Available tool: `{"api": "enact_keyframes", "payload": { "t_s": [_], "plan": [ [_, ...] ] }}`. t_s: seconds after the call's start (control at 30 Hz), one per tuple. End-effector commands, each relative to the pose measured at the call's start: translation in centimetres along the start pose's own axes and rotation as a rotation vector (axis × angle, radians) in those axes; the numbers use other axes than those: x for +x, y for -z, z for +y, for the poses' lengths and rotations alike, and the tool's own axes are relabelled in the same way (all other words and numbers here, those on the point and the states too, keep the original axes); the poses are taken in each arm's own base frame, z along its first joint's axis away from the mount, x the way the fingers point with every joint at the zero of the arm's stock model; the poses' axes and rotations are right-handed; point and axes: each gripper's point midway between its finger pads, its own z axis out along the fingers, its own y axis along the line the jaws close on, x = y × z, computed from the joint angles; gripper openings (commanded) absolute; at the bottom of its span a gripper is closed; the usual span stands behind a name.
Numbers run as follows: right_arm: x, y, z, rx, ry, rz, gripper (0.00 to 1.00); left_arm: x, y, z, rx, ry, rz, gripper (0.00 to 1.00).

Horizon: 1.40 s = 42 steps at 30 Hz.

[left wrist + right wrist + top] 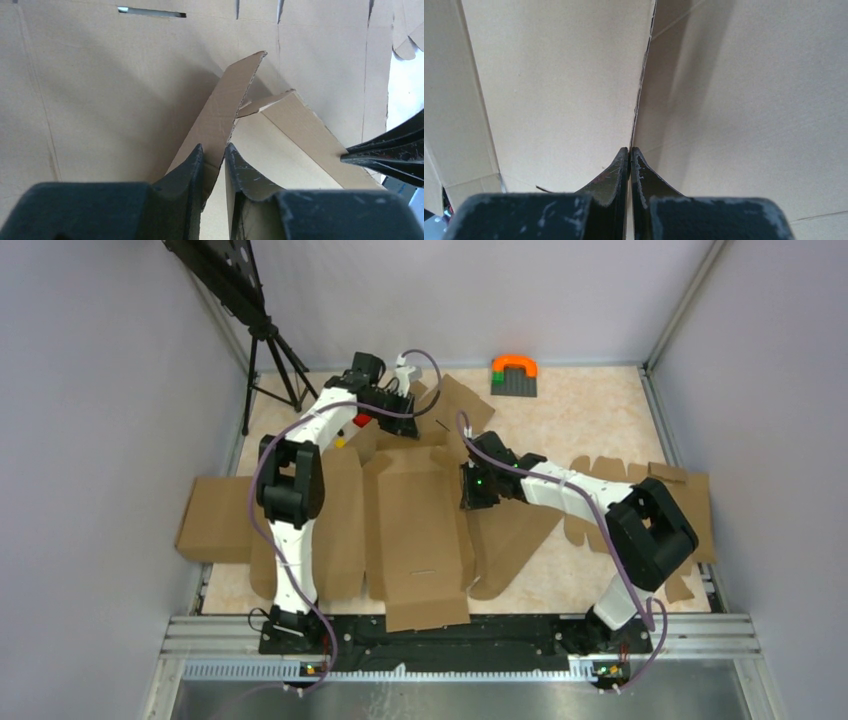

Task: Fold the paper box
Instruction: Fold the paper box at the center of the board.

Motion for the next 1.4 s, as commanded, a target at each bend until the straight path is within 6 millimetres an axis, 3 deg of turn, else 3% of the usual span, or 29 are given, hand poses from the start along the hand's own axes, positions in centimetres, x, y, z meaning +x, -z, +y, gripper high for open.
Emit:
{"api": "enact_keyframes", "payload": {
  "t_s": [0.0, 0.2, 0.6, 0.77, 0.97, 1.03, 1.23, 1.37],
  "plan": [
    [-2.3, 0.4, 1.5, -0.001, 0.03, -0.068, 0.0, -2.5, 1.6, -2.8, 0.05, -0.06, -0.095, 0.19],
    [-3.5, 0.3, 0.6, 0.071, -0.01, -0.116, 0.0, -2.4, 1.4, -3.9, 0.072, -0.071, -0.093, 0.07],
    [-4.6, 0.2, 0.0, 0.121, -0.05, -0.16, 0.0, -0.2, 1.7, -6.3, 0.103, -0.101, -0.06, 0.0],
    [-5.3, 0.2, 0.0, 0.13, -0.072, -0.187, 0.0, 1.2, 1.5, -7.1, 0.113, -0.094, -0.033, 0.1],
    [-5.5, -0.1, 0.3, 0.118, -0.082, -0.191, 0.0, 3.1, 1.7, -7.5, 0.127, -0.054, 0.031, 0.39],
    [-5.4, -0.2, 0.3, 0.115, -0.083, -0.189, 0.0, 3.8, 1.4, -7.4, 0.132, -0.024, 0.067, 0.44],
    [-5.4, -0.3, 0.4, 0.107, -0.085, -0.19, 0.0, 4.8, 1.0, -7.5, 0.149, 0.015, 0.102, 0.48],
    [-5.4, -0.3, 0.7, 0.093, -0.083, -0.191, 0.0, 5.1, 0.6, -7.1, 0.145, 0.026, 0.104, 0.42]
  ]
}}
